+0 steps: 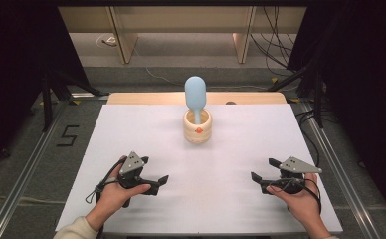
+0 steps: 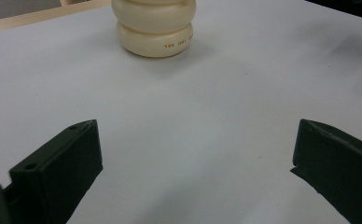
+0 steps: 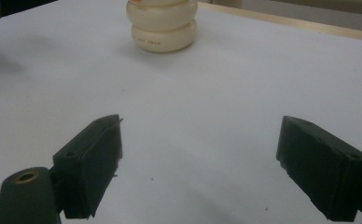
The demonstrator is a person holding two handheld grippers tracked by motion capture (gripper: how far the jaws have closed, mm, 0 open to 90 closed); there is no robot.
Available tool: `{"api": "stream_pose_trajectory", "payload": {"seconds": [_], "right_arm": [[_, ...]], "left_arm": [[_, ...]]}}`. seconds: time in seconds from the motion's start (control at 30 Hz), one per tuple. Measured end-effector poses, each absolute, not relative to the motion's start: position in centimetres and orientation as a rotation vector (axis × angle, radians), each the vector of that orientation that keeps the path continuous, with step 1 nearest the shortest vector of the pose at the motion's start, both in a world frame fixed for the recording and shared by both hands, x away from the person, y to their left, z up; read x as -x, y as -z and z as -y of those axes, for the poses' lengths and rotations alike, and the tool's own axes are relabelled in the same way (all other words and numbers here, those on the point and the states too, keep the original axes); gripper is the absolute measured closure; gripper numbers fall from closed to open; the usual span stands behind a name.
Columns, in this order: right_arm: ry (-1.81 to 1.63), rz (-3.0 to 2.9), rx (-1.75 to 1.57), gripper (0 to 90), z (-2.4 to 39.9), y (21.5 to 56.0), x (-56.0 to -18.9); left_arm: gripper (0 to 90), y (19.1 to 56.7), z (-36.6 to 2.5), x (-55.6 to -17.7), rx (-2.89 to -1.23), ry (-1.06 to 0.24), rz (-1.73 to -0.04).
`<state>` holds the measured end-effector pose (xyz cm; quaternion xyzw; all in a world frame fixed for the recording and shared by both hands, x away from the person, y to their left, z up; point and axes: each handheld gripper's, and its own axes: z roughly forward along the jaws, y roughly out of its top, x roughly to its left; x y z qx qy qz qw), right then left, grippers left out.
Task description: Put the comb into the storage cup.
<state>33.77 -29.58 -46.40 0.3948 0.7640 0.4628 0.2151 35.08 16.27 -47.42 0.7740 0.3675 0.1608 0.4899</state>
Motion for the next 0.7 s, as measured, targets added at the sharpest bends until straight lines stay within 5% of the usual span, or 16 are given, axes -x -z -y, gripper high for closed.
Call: {"api": "stream_pose_trajectory", "payload": {"seconds": [0.7], "right_arm": [[-1.269, -2.12, -1.067, 15.7, 29.8, 46.73, -33.28]], "left_arm": [[0.9, 47.44, -16.31, -35.07, -1.882, -0.386, -0.889]]}}
